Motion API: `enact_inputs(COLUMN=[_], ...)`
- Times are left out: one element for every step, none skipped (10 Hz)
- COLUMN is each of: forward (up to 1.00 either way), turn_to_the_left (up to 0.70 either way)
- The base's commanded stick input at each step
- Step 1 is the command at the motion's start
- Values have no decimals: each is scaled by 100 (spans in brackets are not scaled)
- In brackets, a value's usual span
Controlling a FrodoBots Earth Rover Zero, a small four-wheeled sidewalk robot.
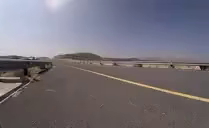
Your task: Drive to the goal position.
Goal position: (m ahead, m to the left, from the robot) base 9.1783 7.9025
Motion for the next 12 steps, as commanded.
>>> enact_inputs(forward=[0, 0, 0, 0, 100, 100, 100, 100, 100, 100, 100, 100], turn_to_the_left=[0, 0, 0, 0, 0, 0, 0, 0, 0, 0, 0, 0])
